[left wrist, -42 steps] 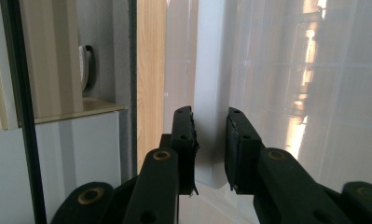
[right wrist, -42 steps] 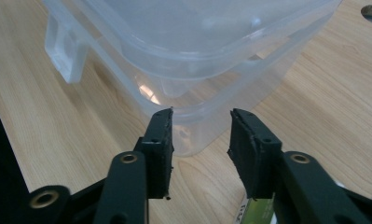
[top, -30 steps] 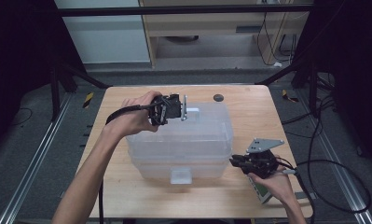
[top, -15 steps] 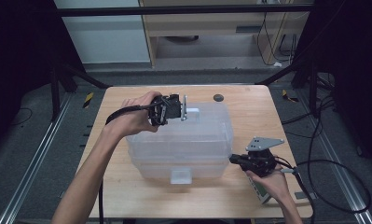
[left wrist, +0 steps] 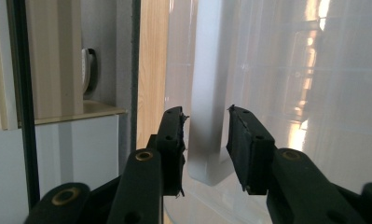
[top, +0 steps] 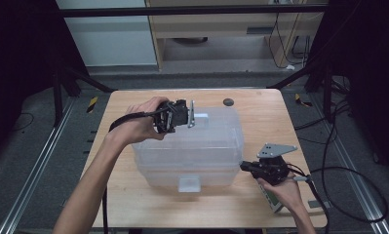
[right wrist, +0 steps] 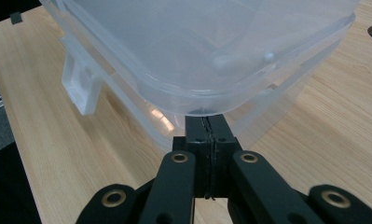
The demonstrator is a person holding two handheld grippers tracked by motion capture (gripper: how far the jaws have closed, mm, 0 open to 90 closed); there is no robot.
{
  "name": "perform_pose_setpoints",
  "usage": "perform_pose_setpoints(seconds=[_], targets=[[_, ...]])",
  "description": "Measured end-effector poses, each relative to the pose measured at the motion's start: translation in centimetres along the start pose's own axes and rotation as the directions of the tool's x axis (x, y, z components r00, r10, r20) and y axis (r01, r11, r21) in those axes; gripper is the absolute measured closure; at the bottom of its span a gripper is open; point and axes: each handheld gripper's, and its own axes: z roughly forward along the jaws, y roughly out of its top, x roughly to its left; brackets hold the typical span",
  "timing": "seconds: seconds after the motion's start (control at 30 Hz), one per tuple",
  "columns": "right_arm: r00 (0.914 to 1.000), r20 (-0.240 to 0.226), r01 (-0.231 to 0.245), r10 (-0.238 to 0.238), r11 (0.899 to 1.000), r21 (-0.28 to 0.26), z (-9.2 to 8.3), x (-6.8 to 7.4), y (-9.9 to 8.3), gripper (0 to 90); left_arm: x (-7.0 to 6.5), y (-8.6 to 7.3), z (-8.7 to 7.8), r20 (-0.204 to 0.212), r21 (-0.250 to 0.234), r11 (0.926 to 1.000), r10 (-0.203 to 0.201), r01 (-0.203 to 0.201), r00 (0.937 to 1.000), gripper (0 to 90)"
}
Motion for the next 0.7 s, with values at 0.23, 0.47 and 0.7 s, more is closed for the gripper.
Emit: perform_pose_setpoints(seconds=[0.23, 0.47, 0.7], targets=[[1.0, 0.002, -0.003, 0.003, 1.0, -0.006, -0.1, 0.0, 0.1, 89.8, 0.0, -0.9, -1.7, -0.027, -0.045, 0.9987, -0.026, 0.025, 0.9993, 58.4], [1.0, 0.005, -0.004, 0.004, 1.0, -0.01, -0.1, 0.0, 0.1, 89.8, -0.1, -3.0, -3.5, -0.054, -0.096, 0.9887, -0.121, 0.115, 0.9912, 54.4], [1.0, 0.002, -0.003, 0.003, 1.0, -0.009, -0.1, 0.0, 0.1, 89.9, -0.5, -6.3, -5.0, -0.069, -0.147, 0.9589, -0.254, 0.242, 0.9646, 57.0]])
